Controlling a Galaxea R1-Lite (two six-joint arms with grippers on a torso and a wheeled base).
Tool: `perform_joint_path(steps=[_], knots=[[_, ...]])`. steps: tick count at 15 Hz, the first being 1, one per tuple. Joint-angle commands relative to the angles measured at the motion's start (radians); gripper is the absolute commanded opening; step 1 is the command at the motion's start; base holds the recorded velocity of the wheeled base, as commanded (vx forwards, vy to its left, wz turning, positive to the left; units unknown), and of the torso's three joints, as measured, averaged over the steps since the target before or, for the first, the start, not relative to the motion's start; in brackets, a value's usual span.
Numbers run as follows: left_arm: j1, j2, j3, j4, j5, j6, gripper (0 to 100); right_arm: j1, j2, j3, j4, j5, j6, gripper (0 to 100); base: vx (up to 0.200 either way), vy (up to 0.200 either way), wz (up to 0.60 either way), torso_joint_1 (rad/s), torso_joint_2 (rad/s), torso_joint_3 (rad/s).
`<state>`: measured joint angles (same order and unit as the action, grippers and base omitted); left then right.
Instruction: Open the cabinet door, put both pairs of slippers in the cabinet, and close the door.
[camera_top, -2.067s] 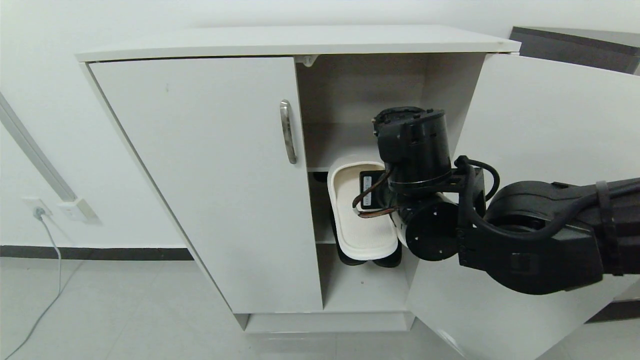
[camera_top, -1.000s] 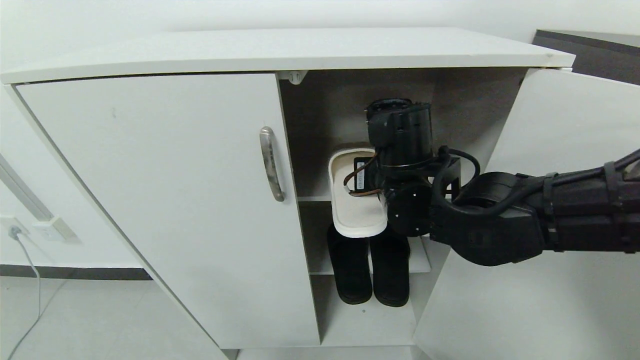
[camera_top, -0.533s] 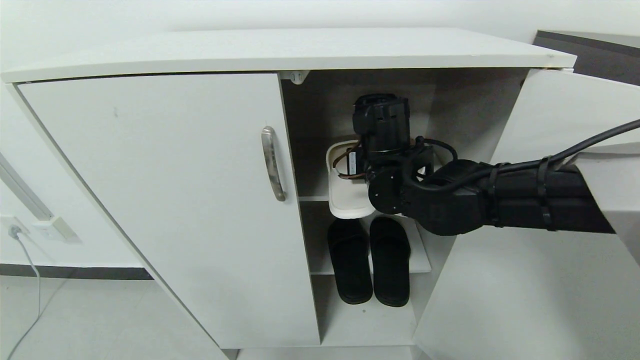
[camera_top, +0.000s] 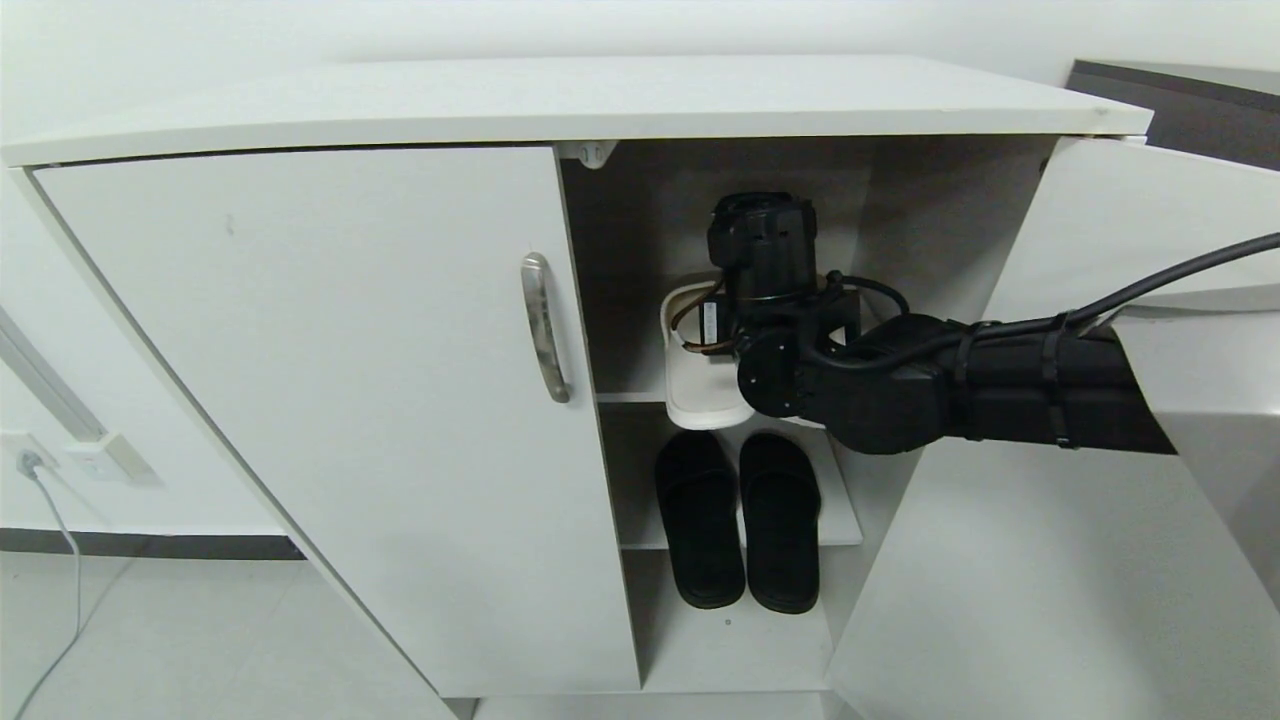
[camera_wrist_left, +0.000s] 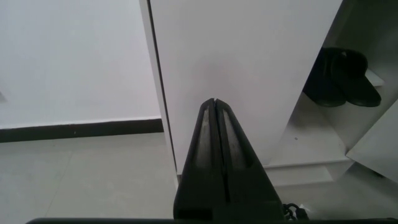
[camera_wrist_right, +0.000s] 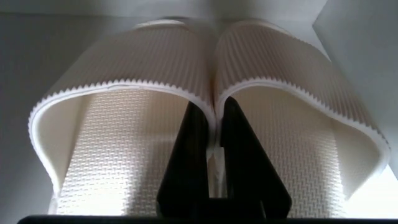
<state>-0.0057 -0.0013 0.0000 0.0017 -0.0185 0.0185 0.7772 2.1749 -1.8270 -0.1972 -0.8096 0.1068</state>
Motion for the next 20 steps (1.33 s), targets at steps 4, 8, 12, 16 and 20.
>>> perform_joint_path(steps=[4, 8, 12, 16, 20], knots=[[0.000, 0.001, 0.000, 0.000, 0.000, 0.000, 0, -0.001, 0.002, 0.002, -0.001, 0.000, 0.001, 0, 0.000, 0.000, 0.00, 0.000, 0.00, 0.000], [0.000, 0.001, 0.000, 0.000, 0.000, -0.002, 0, 0.010, -0.021, 0.043, -0.001, -0.002, 0.004, 100, 0.000, 0.000, 0.00, 0.000, 0.00, 0.000], [0.000, 0.001, 0.000, 0.000, 0.000, -0.002, 0, 0.056, -0.133, 0.169, -0.007, -0.010, 0.004, 100, 0.000, 0.000, 0.00, 0.000, 0.00, 0.000], [0.000, 0.001, 0.000, 0.000, 0.000, -0.002, 0, 0.129, -0.311, 0.397, -0.056, -0.008, 0.016, 100, 0.000, 0.000, 0.00, 0.000, 0.00, 0.000], [0.000, 0.001, 0.000, 0.000, 0.000, -0.002, 0, 0.203, -0.469, 0.719, -0.225, 0.021, 0.016, 100, 0.000, 0.000, 0.00, 0.000, 0.00, 0.000]])
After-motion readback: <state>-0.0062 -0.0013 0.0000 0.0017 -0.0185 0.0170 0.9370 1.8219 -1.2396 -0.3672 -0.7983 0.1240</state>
